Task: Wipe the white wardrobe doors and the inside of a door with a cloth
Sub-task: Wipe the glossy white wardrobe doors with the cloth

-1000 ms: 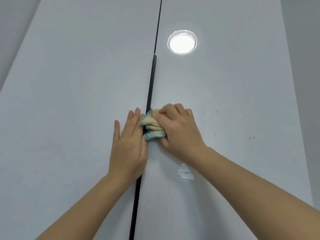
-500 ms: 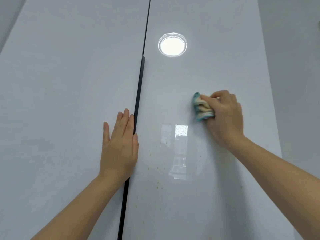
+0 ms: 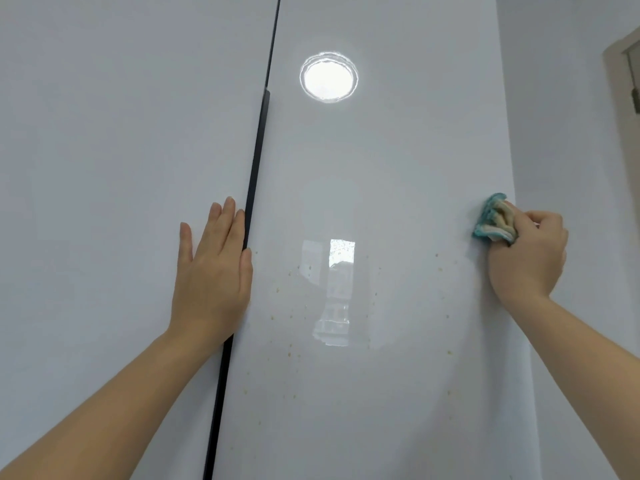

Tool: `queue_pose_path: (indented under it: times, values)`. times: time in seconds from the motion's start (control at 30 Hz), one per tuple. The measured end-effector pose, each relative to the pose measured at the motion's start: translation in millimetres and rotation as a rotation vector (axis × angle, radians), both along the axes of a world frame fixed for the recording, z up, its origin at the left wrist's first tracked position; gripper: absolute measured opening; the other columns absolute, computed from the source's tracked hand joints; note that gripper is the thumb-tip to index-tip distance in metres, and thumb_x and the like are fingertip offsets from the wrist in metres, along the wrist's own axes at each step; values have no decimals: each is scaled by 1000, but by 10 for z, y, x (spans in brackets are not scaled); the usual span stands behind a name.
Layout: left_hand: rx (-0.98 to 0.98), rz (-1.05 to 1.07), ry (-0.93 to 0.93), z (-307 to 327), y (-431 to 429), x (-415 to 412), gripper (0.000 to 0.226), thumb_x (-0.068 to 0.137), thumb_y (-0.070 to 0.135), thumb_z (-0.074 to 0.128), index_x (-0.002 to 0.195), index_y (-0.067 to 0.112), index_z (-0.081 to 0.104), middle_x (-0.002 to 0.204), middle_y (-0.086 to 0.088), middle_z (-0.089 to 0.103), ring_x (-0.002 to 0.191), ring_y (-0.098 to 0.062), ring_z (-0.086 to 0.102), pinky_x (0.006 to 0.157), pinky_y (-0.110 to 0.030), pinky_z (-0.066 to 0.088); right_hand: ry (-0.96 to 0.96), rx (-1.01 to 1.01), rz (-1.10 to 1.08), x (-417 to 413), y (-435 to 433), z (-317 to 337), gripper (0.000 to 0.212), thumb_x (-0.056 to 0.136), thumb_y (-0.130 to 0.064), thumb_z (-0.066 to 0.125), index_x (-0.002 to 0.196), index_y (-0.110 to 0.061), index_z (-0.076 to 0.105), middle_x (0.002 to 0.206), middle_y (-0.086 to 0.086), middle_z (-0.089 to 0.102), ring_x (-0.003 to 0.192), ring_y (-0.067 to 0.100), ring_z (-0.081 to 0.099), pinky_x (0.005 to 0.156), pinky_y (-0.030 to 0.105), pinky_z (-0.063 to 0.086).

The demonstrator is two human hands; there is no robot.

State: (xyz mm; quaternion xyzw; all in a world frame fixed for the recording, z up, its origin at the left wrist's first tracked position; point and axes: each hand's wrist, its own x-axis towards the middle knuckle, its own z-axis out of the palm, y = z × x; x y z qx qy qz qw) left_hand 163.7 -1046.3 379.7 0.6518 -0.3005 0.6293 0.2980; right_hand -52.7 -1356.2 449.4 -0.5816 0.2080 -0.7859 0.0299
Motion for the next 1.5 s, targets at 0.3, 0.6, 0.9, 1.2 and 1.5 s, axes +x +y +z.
queue_pose_path:
  times: [0.3, 0.6, 0.9, 1.2, 1.5]
  values:
    - [-39, -5, -1, -25, -65, -26, 57, 100, 24, 15, 153, 5, 25, 162, -4, 20, 150, -18, 13, 121, -49, 4, 81, 72, -43, 63, 233, -167, 39, 84, -42, 46, 116, -22, 54, 115, 11, 41, 104, 32, 40, 90, 43, 37]
    - [13, -36, 8, -41, 5, -30, 58, 100, 28, 13, 155, 11, 18, 163, 2, 14, 150, -11, 7, 122, -46, 1, 195, -254, 3, 780, 1205, -76, 49, 85, -29, 45, 131, -19, 55, 118, 12, 46, 104, 33, 40, 81, 35, 28]
    - [101, -19, -1, -60, 110, -22, 63, 97, 31, 13, 156, 11, 12, 164, 3, 5, 151, -9, 0, 123, -41, -1, 347, -522, 76, 1213, 1924, 173, 45, 75, -24, 46, 116, -24, 65, 114, 5, 51, 101, 28, 43, 75, 33, 26]
    - [42, -62, -12, -98, 132, 47, 70, 94, 34, 24, 154, 0, 14, 163, -11, 7, 151, -20, -2, 122, -32, -5, 446, -741, 190, 1246, 2004, -301, 45, 73, -27, 44, 111, -23, 69, 107, 1, 56, 98, 24, 45, 74, 33, 31]
    - [76, -23, -40, -139, 175, 63, 70, 94, 35, 26, 154, 1, 15, 163, -11, 7, 152, -21, 0, 123, -36, 1, 440, -764, 159, 1246, 1950, -205, 42, 74, -25, 47, 109, -24, 70, 105, 4, 58, 93, 26, 50, 71, 36, 39]
